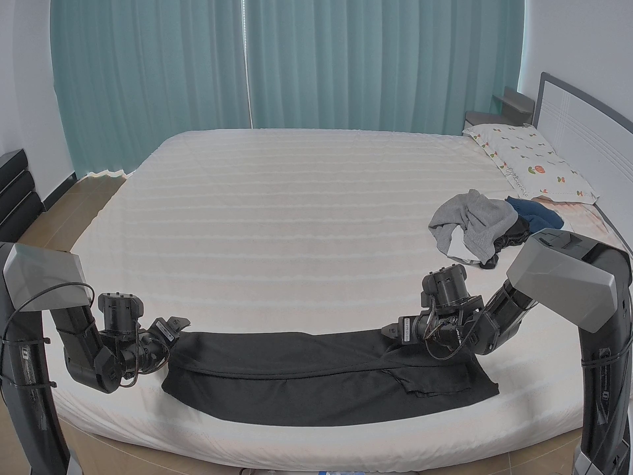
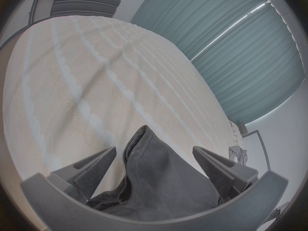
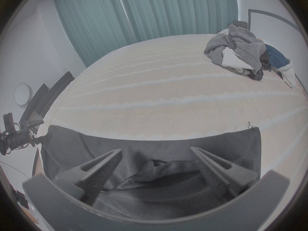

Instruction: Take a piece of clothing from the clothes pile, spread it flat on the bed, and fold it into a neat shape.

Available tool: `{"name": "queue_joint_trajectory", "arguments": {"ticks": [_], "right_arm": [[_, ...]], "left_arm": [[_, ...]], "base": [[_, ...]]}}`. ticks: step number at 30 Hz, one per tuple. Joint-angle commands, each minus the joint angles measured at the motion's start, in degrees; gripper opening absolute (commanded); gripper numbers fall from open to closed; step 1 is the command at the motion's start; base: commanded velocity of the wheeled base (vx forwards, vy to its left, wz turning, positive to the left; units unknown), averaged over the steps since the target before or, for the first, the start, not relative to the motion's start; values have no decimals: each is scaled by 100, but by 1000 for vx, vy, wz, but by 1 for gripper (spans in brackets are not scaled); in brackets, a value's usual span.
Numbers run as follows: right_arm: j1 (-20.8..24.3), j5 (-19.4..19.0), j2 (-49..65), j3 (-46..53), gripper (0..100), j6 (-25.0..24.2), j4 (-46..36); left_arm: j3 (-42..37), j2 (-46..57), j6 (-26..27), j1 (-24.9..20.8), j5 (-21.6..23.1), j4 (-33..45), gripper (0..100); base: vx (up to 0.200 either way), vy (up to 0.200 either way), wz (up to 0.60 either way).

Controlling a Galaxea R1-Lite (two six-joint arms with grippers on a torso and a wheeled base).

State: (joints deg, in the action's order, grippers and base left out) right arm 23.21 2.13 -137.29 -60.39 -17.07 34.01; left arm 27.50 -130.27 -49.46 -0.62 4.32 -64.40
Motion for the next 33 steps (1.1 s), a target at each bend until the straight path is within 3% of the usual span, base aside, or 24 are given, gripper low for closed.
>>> {"name": "queue_joint_trajectory", "arguments": {"ticks": [1, 2, 3, 16, 33], "right_arm": [[8, -2, -26, -8, 100, 2, -9], [17, -2, -17, 1, 100, 10, -26], [26, -2, -8, 10, 0, 28, -53], [52, -2, 18, 1, 0, 160, -246], [333, 182, -105, -245, 0, 160, 237]], "left_arm": [[1, -16, -3, 1, -1, -2, 100], [1, -16, 6, 1, -1, -2, 100], [1, -16, 6, 1, -1, -2, 100], [1, -7, 6, 1, -1, -2, 100], [1, -16, 6, 1, -1, -2, 100]], "base": [[0, 0, 0], [0, 0, 0], [0, 0, 0], [0, 0, 0], [0, 0, 0]]}}
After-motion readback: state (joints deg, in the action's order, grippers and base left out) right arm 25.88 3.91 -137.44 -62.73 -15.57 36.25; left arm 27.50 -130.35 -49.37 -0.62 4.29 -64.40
